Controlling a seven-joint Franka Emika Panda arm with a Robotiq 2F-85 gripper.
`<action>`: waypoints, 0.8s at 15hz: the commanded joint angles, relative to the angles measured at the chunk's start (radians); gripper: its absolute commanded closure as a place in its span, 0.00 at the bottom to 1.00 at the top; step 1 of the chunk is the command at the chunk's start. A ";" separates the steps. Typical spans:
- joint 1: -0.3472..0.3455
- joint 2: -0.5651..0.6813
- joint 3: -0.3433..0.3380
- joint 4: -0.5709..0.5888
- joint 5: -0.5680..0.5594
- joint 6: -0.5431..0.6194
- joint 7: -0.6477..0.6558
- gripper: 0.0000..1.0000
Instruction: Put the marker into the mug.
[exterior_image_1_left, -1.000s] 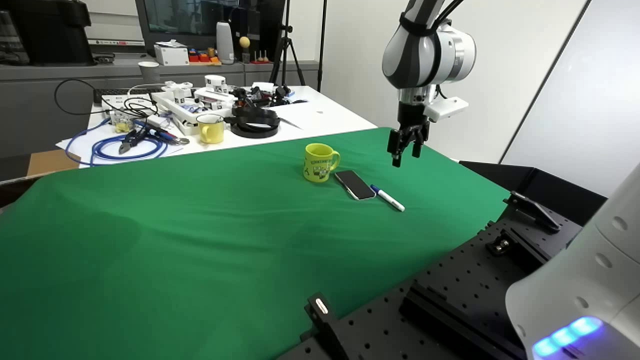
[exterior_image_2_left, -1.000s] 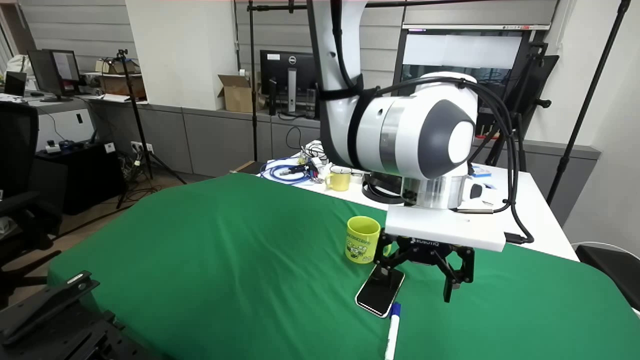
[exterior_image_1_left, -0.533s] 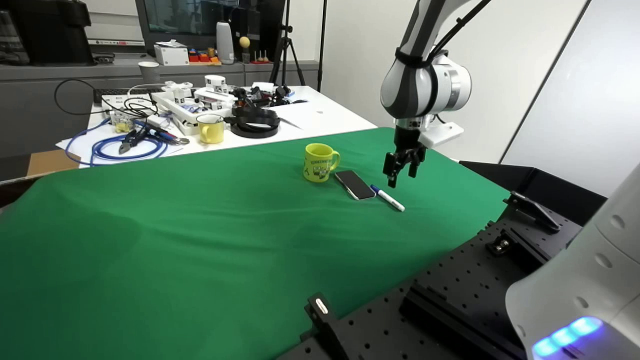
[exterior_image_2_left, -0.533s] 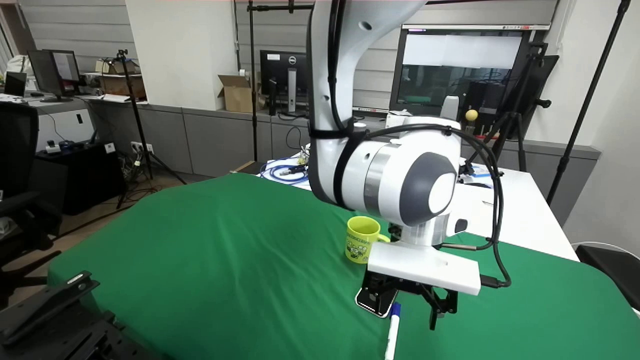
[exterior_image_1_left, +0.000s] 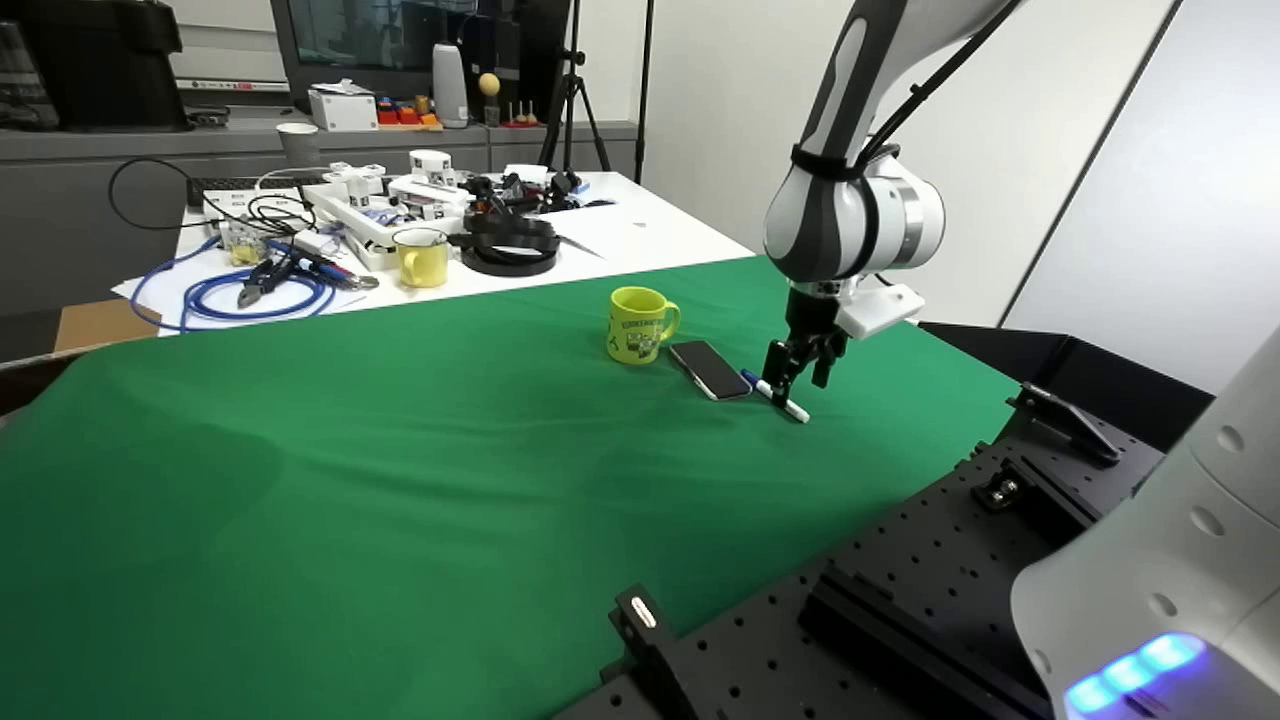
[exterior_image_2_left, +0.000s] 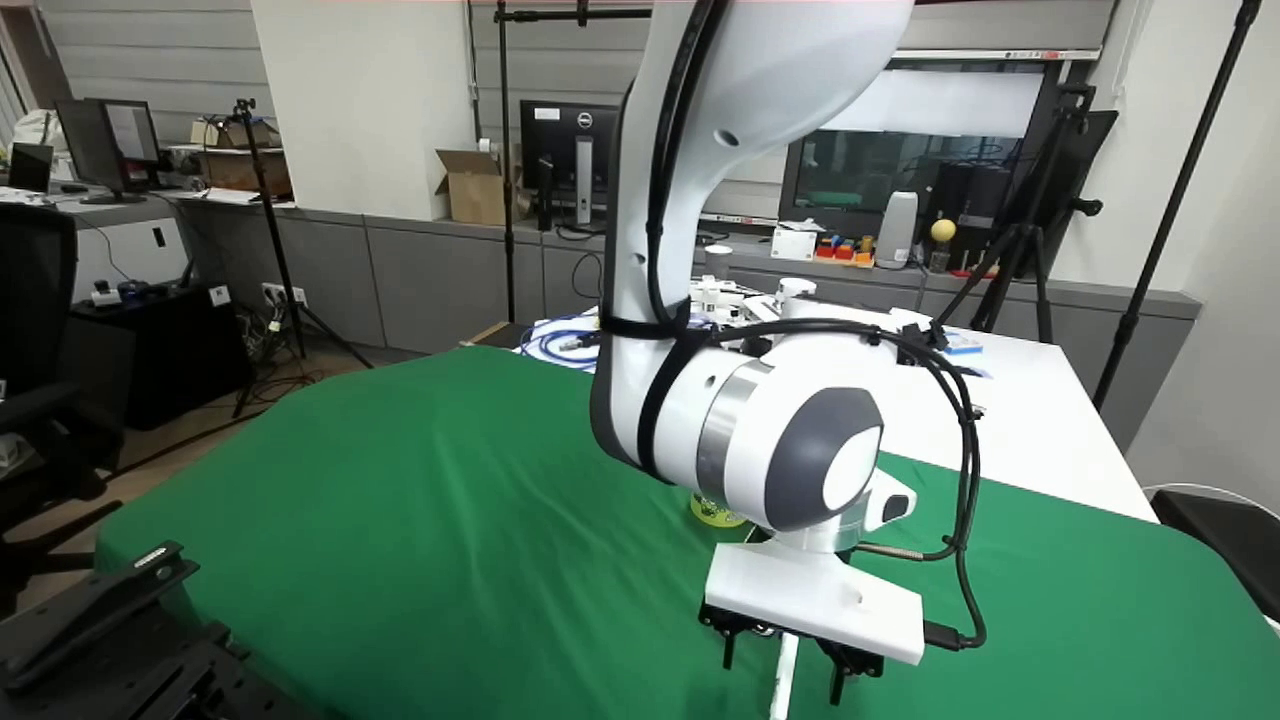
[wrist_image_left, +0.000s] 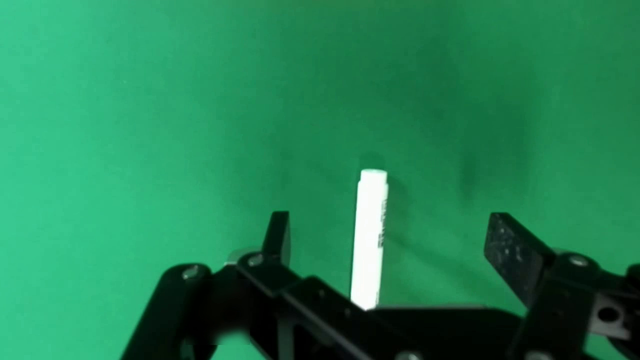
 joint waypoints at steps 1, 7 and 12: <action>-0.021 0.038 0.006 0.003 -0.030 0.050 0.035 0.00; -0.031 0.064 -0.001 0.003 -0.032 0.084 0.040 0.55; -0.027 0.073 -0.015 0.007 -0.030 0.093 0.052 0.89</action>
